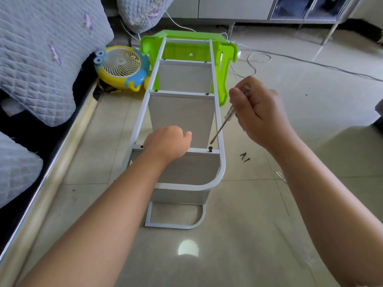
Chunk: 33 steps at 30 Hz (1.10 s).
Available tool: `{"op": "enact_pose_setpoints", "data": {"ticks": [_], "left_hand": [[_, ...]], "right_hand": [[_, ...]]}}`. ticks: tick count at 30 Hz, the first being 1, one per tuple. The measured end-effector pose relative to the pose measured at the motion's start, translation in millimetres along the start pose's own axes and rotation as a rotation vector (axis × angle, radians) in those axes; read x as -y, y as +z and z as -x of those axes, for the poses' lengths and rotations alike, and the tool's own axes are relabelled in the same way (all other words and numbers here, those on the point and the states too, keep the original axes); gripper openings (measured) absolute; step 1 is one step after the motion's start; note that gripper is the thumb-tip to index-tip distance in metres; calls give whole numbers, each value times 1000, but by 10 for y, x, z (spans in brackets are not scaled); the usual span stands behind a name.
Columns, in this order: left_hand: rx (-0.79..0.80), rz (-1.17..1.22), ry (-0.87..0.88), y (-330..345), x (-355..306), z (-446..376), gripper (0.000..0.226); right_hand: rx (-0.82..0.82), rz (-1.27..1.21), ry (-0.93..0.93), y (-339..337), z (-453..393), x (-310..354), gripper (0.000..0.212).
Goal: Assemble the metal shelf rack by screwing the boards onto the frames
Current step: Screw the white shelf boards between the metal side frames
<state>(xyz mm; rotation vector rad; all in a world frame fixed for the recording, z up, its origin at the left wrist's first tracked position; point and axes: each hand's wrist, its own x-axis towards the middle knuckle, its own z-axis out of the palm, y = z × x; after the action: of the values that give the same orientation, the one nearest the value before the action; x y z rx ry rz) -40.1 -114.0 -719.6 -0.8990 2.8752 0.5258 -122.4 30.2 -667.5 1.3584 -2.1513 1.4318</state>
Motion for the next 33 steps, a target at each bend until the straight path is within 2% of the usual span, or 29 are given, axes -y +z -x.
{"op": "enact_pose_setpoints", "data": {"ticks": [3, 8, 11, 15, 21, 33], "left_hand": [[-7, -8, 7, -4, 5, 15, 42], [-55, 13, 12, -8, -7, 66, 39], [-109, -98, 4, -3, -7, 51, 52], [-157, -162, -132, 1, -5, 78, 75], [-80, -119, -288, -38, 20, 81, 88], [-90, -111, -252, -31, 29, 106, 89]], "right_hand": [[35, 38, -49, 8, 4, -3, 45], [43, -6, -65, 25, 17, -32, 41], [66, -12, -77, 15, 2, 23, 38], [119, -8, -71, 41, 15, 33, 34], [118, 23, -87, 59, -1, 69, 34], [155, 30, -96, 14, -20, 44, 35]]}}
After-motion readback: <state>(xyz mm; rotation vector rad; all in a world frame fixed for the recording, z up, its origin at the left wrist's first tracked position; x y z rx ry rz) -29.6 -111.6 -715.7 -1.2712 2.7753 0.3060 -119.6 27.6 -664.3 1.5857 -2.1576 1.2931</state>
